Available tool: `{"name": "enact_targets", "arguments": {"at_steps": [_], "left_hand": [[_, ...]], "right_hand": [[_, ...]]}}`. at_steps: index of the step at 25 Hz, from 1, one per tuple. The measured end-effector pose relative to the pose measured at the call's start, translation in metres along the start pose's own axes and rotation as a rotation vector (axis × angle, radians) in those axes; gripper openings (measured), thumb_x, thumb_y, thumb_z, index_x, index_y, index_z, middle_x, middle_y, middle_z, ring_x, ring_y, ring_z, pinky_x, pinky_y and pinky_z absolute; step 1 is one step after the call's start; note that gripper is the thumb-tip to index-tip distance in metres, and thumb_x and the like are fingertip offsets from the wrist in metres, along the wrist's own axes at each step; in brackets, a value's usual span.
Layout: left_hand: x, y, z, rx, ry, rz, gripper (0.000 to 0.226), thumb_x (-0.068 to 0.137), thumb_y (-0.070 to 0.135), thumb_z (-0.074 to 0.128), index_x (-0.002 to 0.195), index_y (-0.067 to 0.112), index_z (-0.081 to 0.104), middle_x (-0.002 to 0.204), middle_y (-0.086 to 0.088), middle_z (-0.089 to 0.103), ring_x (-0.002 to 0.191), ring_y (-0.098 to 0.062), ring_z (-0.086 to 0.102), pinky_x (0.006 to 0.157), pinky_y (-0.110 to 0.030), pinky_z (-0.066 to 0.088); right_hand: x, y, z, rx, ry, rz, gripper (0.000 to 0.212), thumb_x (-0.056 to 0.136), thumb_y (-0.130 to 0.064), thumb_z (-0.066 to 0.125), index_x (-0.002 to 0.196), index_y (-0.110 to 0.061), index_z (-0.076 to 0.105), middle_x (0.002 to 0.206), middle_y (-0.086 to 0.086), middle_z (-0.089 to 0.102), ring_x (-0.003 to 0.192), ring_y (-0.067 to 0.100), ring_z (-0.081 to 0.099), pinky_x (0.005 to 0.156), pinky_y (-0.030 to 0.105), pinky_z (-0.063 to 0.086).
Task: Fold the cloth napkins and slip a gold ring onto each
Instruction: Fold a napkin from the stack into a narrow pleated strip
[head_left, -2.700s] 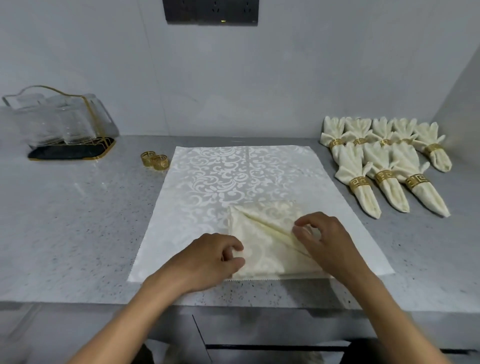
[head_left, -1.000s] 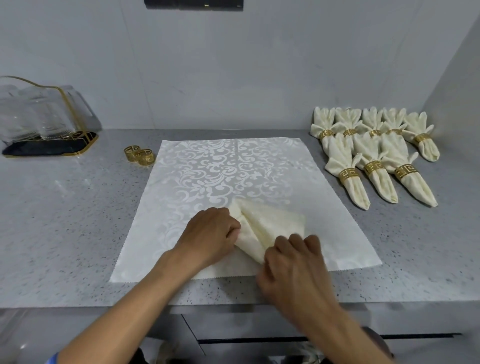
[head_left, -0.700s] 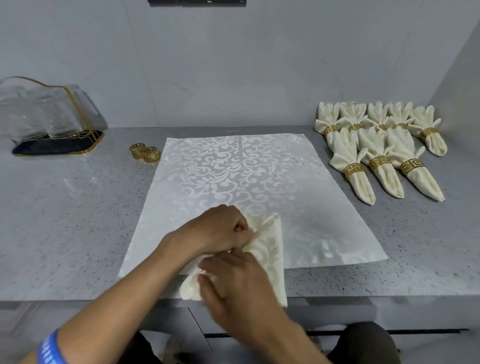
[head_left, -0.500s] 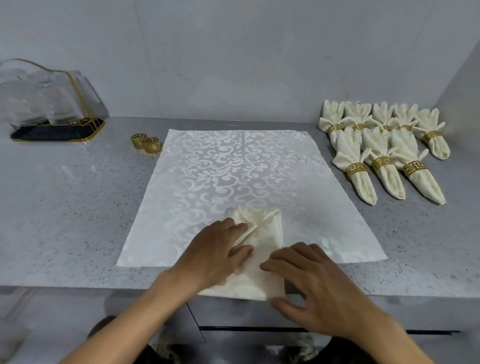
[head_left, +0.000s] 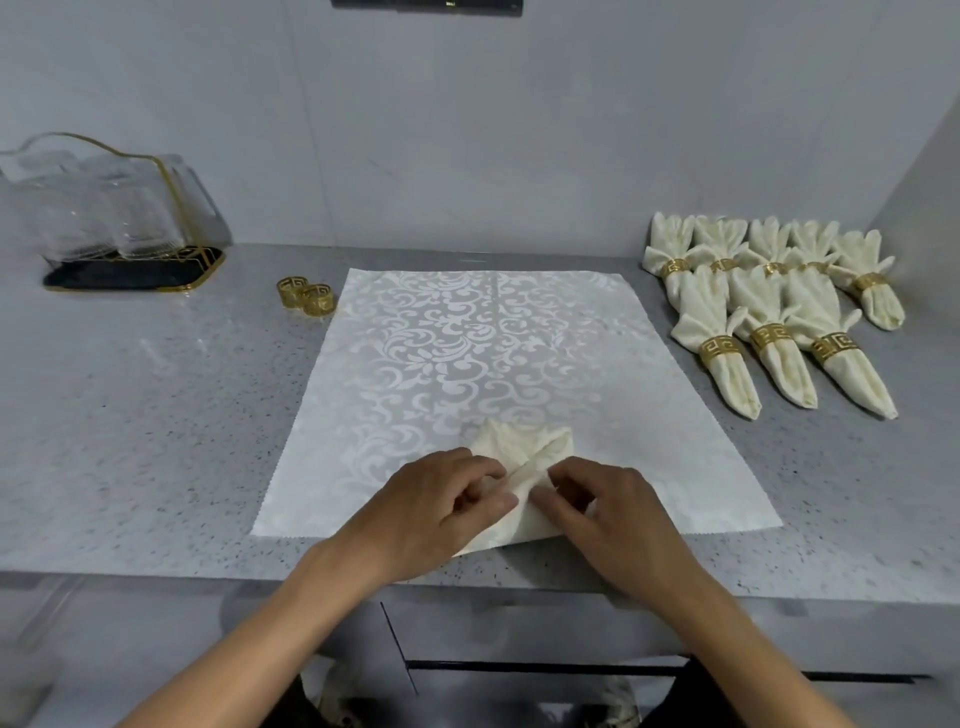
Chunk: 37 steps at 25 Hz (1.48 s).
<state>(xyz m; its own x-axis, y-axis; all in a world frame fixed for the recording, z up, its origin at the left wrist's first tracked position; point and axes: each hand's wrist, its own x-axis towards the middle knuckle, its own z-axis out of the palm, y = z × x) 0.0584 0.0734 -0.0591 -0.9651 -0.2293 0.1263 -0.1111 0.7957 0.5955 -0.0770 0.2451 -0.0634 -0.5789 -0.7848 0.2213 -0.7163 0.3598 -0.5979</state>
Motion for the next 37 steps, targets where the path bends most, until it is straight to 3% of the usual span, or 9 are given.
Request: {"name": "enact_targets", "arguments": {"at_steps": [5,14,18,21,25,29,32,34,37], "left_hand": [[0.0,-0.004,0.009,0.07,0.13,0.013,0.012,0.09,0.038,0.064,0.098,0.029,0.062,0.081,0.01,0.058,0.078,-0.009,0.055,0.07,-0.025,0.046],[0.01,0.0,0.023,0.098,0.235,0.041,0.01,0.092,0.032,0.062,0.09,0.027,0.07,0.078,0.009,0.053,0.067,-0.007,0.051,0.06,-0.031,0.047],[0.016,0.007,0.024,0.11,0.226,-0.061,0.015,0.094,0.031,0.059,0.098,0.031,0.073,0.081,0.008,0.056,0.072,-0.009,0.055,0.065,-0.026,0.046],[0.023,0.004,0.012,0.028,0.093,-0.126,0.022,0.096,0.026,0.055,0.102,0.031,0.075,0.085,0.013,0.059,0.078,-0.003,0.057,0.071,-0.016,0.04],[0.028,0.004,-0.005,-0.022,-0.076,-0.163,0.026,0.098,0.023,0.053,0.106,0.033,0.075,0.082,0.018,0.058,0.074,0.001,0.057,0.069,-0.011,0.038],[0.032,0.004,-0.011,-0.021,-0.138,-0.19,0.027,0.098,0.021,0.053,0.105,0.035,0.075,0.093,0.021,0.067,0.084,-0.001,0.062,0.08,-0.019,0.048],[0.032,0.004,-0.016,0.062,-0.148,-0.177,0.028,0.095,0.02,0.053,0.107,0.035,0.074,0.083,0.019,0.067,0.07,0.002,0.058,0.068,-0.013,0.044],[0.029,0.004,-0.017,0.24,-0.121,-0.092,0.028,0.093,0.025,0.054,0.112,0.035,0.072,0.082,0.021,0.054,0.074,0.001,0.049,0.066,-0.014,0.037],[0.028,0.002,-0.014,0.391,-0.056,0.098,0.023,0.09,0.039,0.059,0.108,0.031,0.073,0.097,0.016,0.049,0.091,-0.002,0.041,0.075,-0.022,0.036]], "right_hand": [[0.012,-0.003,0.016,-0.076,0.074,0.088,0.018,0.091,-0.045,0.064,0.087,-0.027,0.067,0.073,-0.014,0.064,0.066,0.003,0.057,0.062,0.021,0.044],[0.015,-0.005,0.021,-0.199,0.239,0.158,0.029,0.087,-0.045,0.066,0.078,-0.024,0.049,0.068,-0.011,0.049,0.055,0.008,0.046,0.051,0.026,0.036],[-0.019,-0.021,0.033,-0.273,0.312,-0.077,0.03,0.093,-0.042,0.059,0.07,-0.024,0.05,0.057,-0.012,0.047,0.048,0.008,0.041,0.042,0.029,0.039],[-0.043,-0.032,0.05,-0.229,0.15,-0.33,0.017,0.088,-0.045,0.058,0.092,-0.028,0.061,0.071,-0.013,0.055,0.059,0.007,0.049,0.051,0.027,0.043],[-0.043,-0.047,0.067,-0.366,0.028,-0.433,0.048,0.08,-0.045,0.062,0.126,-0.03,0.057,0.082,-0.012,0.06,0.065,0.012,0.058,0.053,0.027,0.048],[-0.041,-0.057,0.078,-0.354,0.099,-0.479,0.017,0.079,-0.031,0.067,0.093,-0.024,0.062,0.068,-0.006,0.051,0.054,0.017,0.052,0.045,0.027,0.039],[-0.051,-0.054,0.067,-0.252,0.139,-0.407,0.03,0.082,-0.053,0.061,0.079,-0.024,0.058,0.065,-0.008,0.052,0.055,0.014,0.05,0.044,0.026,0.039],[-0.06,-0.042,0.051,-0.232,0.157,-0.311,0.034,0.082,-0.059,0.058,0.075,-0.026,0.056,0.061,-0.01,0.053,0.052,0.013,0.049,0.04,0.026,0.04],[-0.063,-0.013,0.021,-0.233,0.223,-0.2,0.008,0.089,-0.037,0.059,0.089,-0.031,0.054,0.064,-0.011,0.057,0.051,0.007,0.052,0.04,0.028,0.048]]}}
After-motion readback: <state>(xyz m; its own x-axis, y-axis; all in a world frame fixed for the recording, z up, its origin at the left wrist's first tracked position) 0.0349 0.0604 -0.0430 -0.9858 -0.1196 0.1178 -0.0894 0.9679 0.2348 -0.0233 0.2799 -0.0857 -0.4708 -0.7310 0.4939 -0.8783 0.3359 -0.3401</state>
